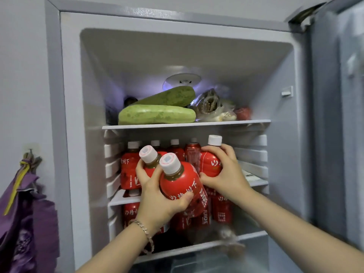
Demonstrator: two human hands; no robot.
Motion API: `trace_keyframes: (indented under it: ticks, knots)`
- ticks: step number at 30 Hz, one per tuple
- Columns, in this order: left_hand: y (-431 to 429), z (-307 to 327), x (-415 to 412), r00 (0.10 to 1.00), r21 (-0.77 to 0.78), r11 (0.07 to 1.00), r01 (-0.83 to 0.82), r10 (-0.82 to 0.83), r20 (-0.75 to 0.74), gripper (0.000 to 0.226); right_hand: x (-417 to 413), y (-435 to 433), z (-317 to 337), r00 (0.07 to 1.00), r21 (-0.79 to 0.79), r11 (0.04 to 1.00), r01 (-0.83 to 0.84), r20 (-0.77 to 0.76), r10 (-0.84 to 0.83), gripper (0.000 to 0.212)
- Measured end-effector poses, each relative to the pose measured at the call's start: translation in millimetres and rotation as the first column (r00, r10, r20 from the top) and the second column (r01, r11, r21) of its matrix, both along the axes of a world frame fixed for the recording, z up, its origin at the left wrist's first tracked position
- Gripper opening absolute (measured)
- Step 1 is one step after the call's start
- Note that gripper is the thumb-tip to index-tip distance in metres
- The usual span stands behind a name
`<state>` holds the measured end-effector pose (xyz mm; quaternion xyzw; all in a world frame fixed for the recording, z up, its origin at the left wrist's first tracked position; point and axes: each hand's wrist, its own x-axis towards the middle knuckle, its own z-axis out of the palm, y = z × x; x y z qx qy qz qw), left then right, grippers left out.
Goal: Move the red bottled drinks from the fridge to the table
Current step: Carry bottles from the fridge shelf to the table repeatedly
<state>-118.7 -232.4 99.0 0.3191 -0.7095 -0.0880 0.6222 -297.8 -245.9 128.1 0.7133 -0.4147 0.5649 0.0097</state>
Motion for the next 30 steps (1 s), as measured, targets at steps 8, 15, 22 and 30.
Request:
trace_keyframes:
  ticks: [8,15,22,30]
  knots:
    - [75,-28,-26,0.953,0.04,0.954,0.298,-0.3,0.052,0.067,-19,142,-20,0.874,0.009,0.9,0.436,-0.243,-0.421,0.063]
    - [184,-67,-103,0.748,0.179,0.747,0.64,-0.659,0.078,0.069,-62,310,-54,0.621,0.1,0.634,0.767,-0.365,-0.693,0.063]
    - [341,-106,-197,0.395,0.277,0.398,0.875,-0.916,0.067,0.065,-110,507,-95,0.333,0.178,0.286,0.942,-0.371,-0.867,0.062]
    - [586,-141,-295,-0.042,0.343,-0.02,0.939,-0.997,0.059,0.067,-138,775,-133,-0.029,0.281,-0.155,0.947,-0.407,-0.913,0.063]
